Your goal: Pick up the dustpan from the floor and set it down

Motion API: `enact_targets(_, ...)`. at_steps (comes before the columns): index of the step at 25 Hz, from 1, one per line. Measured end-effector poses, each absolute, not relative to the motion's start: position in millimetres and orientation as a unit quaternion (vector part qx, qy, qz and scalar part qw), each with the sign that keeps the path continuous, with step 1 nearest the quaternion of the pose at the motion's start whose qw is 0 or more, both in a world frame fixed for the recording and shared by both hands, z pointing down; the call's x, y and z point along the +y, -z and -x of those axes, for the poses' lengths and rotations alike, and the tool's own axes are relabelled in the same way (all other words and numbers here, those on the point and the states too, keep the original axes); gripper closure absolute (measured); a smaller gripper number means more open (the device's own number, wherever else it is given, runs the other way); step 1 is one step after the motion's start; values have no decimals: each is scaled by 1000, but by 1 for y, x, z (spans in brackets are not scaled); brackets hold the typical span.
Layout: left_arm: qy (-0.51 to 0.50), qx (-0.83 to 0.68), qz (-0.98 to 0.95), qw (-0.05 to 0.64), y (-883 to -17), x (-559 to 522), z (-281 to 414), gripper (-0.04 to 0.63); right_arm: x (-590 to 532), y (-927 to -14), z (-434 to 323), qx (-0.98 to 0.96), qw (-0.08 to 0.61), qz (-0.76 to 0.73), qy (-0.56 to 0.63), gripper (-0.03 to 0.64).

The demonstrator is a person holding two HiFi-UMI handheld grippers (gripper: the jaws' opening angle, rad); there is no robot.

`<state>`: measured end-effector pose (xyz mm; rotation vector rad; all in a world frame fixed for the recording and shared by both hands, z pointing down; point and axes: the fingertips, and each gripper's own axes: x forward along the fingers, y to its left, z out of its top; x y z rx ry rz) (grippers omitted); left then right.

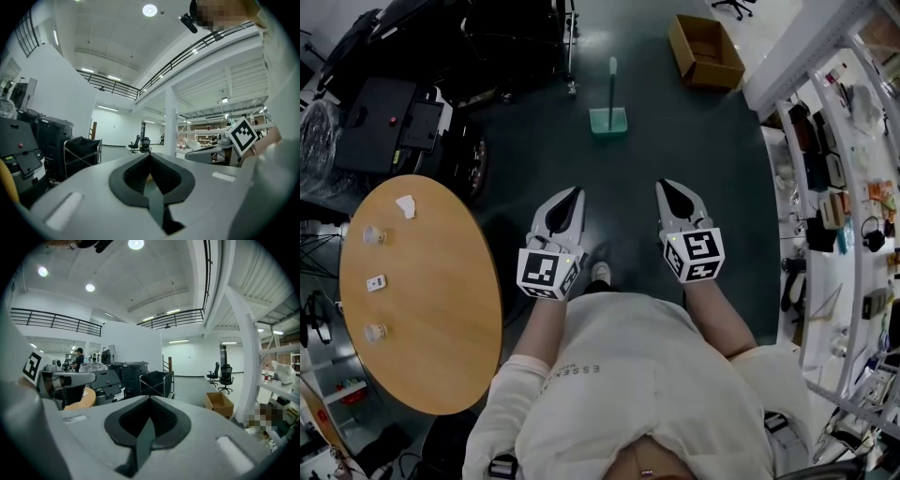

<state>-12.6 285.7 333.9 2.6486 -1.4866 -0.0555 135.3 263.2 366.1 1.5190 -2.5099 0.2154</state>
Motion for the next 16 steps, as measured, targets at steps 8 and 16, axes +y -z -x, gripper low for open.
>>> enact_targets(8,18,-487,-871,51,-336,282,16,578,259,-369,-137,-844,90,-522,-84,624)
enact_targets(16,16,-485,-873,48,-332,273,17,578,252,-366,-140,-841,92,-528,-78,626)
